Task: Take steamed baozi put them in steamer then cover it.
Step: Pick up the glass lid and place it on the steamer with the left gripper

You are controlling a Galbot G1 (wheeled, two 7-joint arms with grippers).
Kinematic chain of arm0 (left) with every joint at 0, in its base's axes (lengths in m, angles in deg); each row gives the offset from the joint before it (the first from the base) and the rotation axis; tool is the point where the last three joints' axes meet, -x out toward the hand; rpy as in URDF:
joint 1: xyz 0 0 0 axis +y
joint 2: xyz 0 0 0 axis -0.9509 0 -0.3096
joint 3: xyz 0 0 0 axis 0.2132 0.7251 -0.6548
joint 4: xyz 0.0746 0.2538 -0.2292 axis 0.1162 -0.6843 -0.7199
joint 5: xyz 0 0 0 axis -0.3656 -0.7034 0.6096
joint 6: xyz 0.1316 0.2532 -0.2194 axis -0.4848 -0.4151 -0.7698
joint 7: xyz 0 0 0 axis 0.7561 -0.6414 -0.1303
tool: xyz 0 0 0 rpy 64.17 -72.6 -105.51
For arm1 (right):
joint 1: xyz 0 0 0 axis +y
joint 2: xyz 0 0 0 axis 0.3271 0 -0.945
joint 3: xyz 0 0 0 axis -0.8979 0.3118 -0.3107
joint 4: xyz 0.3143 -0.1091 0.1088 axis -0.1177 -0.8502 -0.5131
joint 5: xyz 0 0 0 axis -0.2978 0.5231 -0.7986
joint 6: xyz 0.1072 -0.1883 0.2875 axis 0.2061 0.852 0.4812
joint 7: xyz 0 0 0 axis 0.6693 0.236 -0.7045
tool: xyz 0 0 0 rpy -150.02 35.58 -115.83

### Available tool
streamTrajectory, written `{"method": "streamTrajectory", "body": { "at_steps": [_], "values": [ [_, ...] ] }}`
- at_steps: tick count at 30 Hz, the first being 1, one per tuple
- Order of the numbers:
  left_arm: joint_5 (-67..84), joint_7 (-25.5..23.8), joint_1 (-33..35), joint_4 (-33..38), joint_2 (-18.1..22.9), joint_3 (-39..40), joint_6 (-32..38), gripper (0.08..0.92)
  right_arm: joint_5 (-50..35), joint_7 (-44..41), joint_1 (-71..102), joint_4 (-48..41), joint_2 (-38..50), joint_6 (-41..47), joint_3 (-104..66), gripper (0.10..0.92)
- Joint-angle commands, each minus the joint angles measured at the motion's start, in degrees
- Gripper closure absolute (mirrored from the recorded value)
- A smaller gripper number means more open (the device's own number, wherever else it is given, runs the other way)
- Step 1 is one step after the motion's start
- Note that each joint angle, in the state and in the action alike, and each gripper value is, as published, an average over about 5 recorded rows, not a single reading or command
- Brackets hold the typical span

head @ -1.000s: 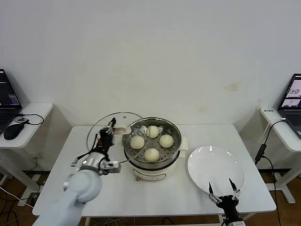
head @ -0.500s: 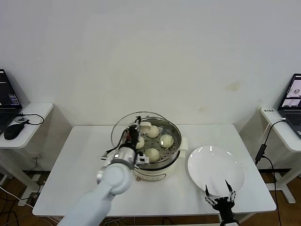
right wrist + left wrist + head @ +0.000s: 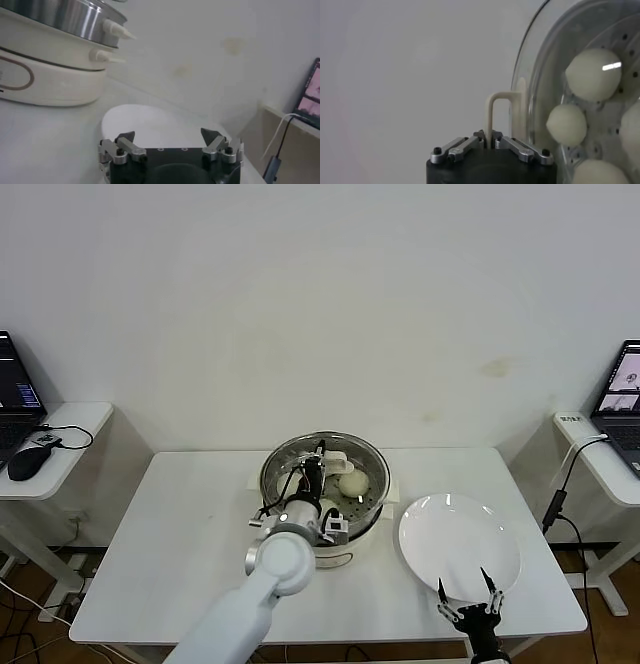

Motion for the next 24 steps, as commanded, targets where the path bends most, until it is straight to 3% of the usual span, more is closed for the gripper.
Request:
{"method": "streamTrajectory", "body": {
  "at_steps": [1,24],
  "values": [
    [-1.9,-0.4,-0.7,-3.0,2.5,0.0,0.0,0.854,0.5,0.1,0.2,0.0,0.1,-0.3,0.0,0.202],
    [-3.2,1.4,0.2,-6.1,3.9,-3.0,1.5,0.854,0.5,-0.1,0.3,-0.7,1.1,-1.3,0.2,0.203]
  ]
}}
